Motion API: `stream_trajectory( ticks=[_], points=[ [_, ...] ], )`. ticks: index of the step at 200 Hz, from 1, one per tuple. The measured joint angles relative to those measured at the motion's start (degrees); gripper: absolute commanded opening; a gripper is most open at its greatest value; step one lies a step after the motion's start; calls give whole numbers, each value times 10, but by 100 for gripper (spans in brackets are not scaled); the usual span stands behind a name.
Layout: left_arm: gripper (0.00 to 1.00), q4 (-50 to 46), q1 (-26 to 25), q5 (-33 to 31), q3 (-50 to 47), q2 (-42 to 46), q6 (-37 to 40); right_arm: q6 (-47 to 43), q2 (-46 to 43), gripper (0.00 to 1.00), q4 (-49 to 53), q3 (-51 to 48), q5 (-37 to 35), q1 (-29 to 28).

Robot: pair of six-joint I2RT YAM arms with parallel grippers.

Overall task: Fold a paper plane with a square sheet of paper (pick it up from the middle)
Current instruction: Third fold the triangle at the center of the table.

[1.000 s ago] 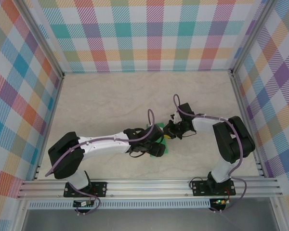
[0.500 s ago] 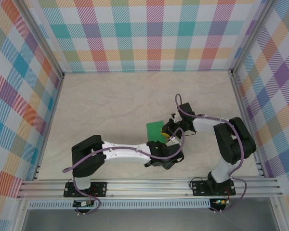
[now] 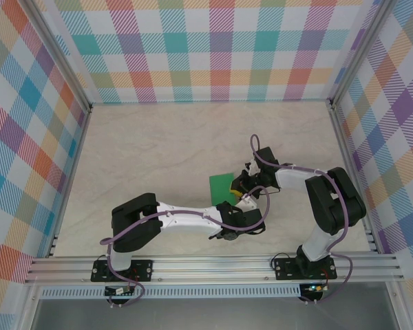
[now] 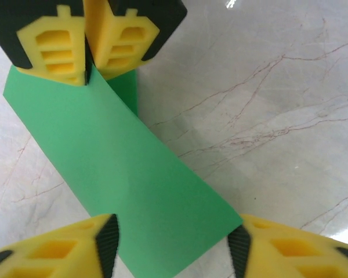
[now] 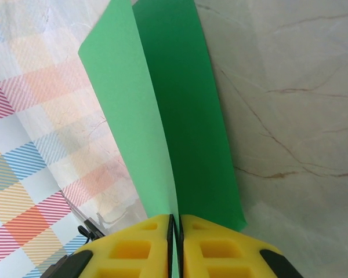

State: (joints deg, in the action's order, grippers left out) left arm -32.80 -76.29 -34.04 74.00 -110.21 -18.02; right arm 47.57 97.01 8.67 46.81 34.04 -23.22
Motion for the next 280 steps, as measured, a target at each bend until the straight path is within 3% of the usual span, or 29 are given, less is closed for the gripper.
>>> stream_trajectory(
  ticks=[49,74,109,161,212,280],
  points=[
    [21,11,-1,-1,-9,14,-6,-3,0,15,12,0,-6,0],
    [14,15,-1,-4,-12,30,-9,-4,0,16,17,0,-6,0],
    [2,23,0,4,-28,50,-15,-9,-1,26,24,0,-9,0],
    [0,95,54,111,-133,137,-19,-35,-53,37,75,5,-45,5],
    [1,175,145,260,-202,214,-23,-66,-79,15,88,36,-38,7],
    [1,220,222,402,-233,221,-30,-101,35,11,104,129,-9,-18]
  ],
)
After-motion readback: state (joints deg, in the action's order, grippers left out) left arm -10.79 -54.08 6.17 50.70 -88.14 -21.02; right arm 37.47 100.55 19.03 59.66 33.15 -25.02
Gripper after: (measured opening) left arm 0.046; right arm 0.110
